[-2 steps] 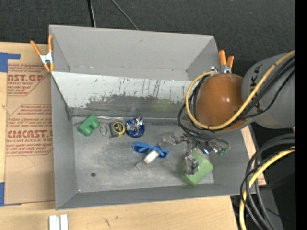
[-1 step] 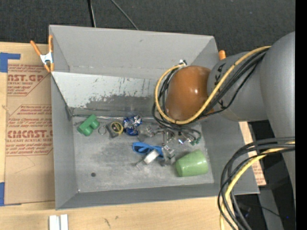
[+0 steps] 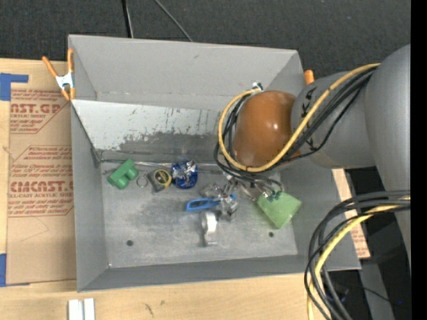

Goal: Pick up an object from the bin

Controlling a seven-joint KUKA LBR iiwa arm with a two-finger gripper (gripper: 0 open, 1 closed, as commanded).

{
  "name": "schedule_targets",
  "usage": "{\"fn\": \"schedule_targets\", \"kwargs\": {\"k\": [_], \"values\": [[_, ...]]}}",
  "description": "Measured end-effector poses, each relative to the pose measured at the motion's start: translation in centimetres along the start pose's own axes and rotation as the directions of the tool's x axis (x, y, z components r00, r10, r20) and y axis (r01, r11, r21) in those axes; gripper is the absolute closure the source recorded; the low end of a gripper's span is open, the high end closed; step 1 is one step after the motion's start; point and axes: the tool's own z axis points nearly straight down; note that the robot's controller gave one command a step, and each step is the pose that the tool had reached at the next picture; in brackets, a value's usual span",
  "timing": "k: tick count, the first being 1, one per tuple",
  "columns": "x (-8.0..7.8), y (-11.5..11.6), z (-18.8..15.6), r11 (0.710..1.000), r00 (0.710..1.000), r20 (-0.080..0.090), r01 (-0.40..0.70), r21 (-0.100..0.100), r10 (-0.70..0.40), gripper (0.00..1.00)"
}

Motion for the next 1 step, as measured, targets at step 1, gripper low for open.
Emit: {"fn": "schedule_targets", "kwargs": {"k": [1], "values": [[0.86, -0.05, -17.14, 0.997, 0.997, 0.008, 0.075, 0.007, -0.075, 1.0]]}}
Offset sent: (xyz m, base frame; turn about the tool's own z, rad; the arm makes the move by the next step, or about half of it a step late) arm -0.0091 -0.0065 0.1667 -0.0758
